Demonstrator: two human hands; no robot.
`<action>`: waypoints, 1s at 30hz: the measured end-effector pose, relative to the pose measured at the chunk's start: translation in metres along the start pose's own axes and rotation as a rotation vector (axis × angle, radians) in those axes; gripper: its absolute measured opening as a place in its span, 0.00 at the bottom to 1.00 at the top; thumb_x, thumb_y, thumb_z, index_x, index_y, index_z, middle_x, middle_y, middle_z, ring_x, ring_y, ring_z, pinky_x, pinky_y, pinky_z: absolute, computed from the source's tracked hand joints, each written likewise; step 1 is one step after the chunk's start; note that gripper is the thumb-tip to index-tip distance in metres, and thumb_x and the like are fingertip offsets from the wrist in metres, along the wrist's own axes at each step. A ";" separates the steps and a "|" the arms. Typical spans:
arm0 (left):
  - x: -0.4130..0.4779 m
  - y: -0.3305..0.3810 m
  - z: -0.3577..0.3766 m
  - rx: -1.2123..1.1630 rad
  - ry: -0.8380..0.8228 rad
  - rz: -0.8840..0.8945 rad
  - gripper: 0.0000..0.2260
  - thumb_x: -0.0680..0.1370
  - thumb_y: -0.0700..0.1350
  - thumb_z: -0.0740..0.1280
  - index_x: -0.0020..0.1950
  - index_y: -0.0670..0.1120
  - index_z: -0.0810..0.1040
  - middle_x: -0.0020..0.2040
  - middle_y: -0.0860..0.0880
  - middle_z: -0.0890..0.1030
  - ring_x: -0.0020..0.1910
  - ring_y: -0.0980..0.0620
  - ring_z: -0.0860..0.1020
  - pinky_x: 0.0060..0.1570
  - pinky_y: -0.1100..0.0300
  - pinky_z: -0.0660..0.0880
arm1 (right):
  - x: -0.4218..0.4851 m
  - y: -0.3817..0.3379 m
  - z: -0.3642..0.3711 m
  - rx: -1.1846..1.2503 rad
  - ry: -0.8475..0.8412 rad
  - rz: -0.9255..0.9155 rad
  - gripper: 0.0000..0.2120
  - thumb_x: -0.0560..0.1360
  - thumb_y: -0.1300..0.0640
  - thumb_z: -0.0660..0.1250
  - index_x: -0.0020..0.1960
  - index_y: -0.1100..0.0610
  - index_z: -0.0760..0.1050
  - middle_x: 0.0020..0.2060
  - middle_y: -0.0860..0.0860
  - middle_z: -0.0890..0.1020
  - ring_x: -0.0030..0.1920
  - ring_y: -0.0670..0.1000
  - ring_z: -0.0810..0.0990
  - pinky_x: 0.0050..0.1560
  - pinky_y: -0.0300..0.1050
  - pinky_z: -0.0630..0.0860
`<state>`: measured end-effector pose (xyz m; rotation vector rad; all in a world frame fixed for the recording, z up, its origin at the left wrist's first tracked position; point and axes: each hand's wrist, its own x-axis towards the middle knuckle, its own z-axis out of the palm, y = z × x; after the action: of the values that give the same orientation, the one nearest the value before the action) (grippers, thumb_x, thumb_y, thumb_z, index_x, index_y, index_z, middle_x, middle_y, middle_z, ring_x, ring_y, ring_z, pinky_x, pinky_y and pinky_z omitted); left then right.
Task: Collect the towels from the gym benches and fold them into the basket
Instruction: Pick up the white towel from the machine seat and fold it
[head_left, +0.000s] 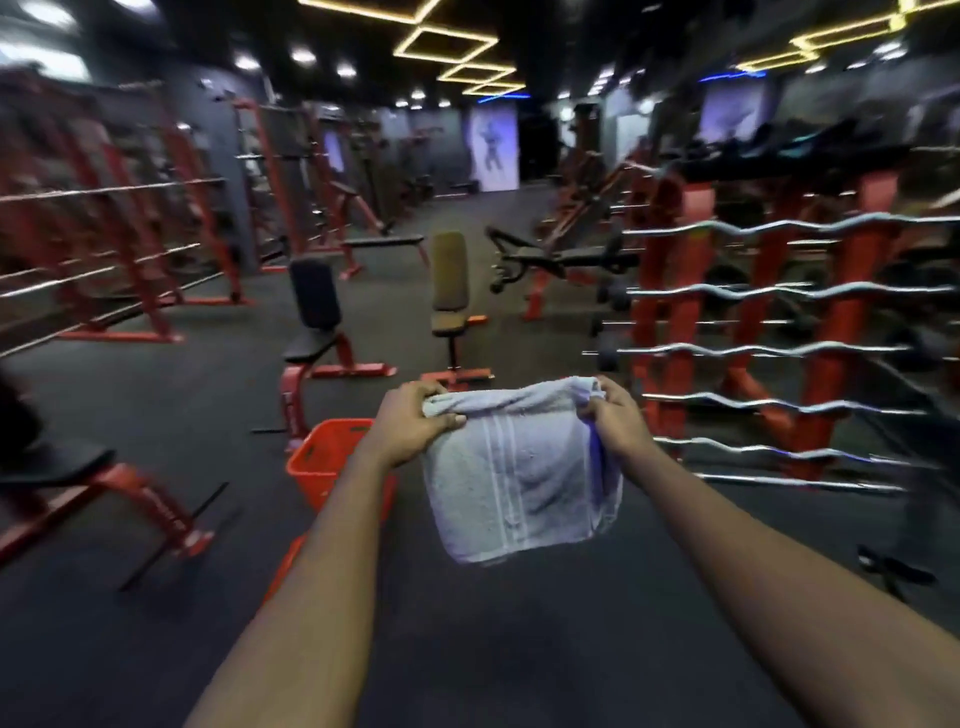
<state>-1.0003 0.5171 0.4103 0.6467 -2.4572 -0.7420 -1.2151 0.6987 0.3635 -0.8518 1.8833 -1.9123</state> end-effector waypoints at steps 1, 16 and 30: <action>0.000 -0.021 -0.013 0.005 0.025 -0.037 0.08 0.67 0.50 0.77 0.43 0.51 0.81 0.38 0.55 0.82 0.36 0.62 0.76 0.35 0.66 0.68 | 0.015 0.006 0.025 0.000 -0.039 0.002 0.08 0.61 0.58 0.65 0.39 0.58 0.76 0.35 0.47 0.80 0.40 0.48 0.74 0.44 0.49 0.69; 0.126 -0.265 -0.086 0.139 0.246 -0.410 0.09 0.69 0.51 0.75 0.45 0.49 0.82 0.40 0.53 0.82 0.38 0.60 0.77 0.35 0.67 0.68 | 0.261 0.084 0.310 -0.002 -0.468 0.051 0.15 0.58 0.62 0.61 0.44 0.57 0.79 0.40 0.51 0.83 0.44 0.51 0.79 0.48 0.49 0.74; 0.332 -0.450 -0.102 0.092 0.369 -0.605 0.08 0.69 0.50 0.76 0.37 0.54 0.77 0.33 0.55 0.79 0.32 0.64 0.73 0.29 0.72 0.66 | 0.524 0.134 0.494 -0.134 -0.663 0.075 0.10 0.65 0.67 0.61 0.40 0.54 0.75 0.38 0.50 0.81 0.40 0.50 0.77 0.43 0.46 0.71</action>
<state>-1.0655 -0.0395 0.3162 1.4549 -1.9671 -0.6472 -1.3388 -0.0207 0.3057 -1.2451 1.5996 -1.2439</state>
